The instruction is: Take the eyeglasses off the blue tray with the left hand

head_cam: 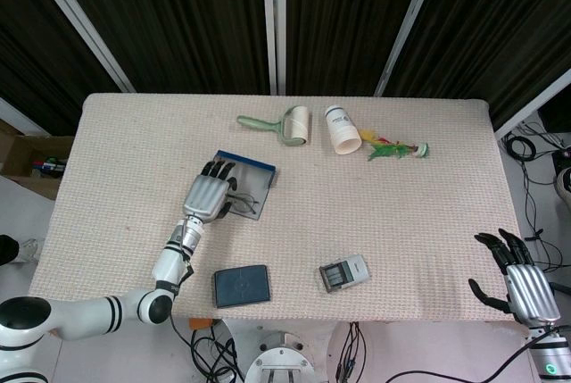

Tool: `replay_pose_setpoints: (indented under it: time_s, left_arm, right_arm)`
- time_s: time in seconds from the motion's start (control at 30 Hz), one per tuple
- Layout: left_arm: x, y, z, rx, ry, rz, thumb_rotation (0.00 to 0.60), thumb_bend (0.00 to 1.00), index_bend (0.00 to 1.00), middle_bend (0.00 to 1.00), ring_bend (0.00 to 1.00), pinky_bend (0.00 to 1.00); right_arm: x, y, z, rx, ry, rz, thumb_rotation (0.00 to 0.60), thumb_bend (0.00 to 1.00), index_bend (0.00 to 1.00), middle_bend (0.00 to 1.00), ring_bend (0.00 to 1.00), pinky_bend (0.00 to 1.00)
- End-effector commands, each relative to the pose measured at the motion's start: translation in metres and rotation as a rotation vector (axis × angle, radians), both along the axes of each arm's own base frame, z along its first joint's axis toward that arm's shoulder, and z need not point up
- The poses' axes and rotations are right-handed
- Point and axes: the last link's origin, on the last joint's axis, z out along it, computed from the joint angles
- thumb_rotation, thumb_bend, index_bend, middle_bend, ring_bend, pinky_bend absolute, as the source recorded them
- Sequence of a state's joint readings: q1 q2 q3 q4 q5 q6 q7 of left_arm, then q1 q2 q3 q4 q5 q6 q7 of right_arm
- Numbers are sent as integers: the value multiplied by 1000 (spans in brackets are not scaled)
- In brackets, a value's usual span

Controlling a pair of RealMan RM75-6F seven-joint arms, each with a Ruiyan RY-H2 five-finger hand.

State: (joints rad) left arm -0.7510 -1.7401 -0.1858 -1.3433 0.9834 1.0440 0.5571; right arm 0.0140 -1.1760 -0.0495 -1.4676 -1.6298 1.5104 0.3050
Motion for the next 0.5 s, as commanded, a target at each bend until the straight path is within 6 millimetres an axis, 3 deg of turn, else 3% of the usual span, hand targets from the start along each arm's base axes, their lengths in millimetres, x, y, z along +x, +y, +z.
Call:
replay_pose_setpoints:
  time_s: [0.03,0.5]
  left_arm:
    - [-1,0,-2,4,2,10,600,363,417,89,60,105]
    - [-2,3,-11,13,2,36,600,368,468,99,60,105]
  right_arm:
    - [-1,1,0,0,0,-3,600,245,179,180,0,101]
    - [-2,1,1,-1,-2,-4,600,245,179,180,0,101]
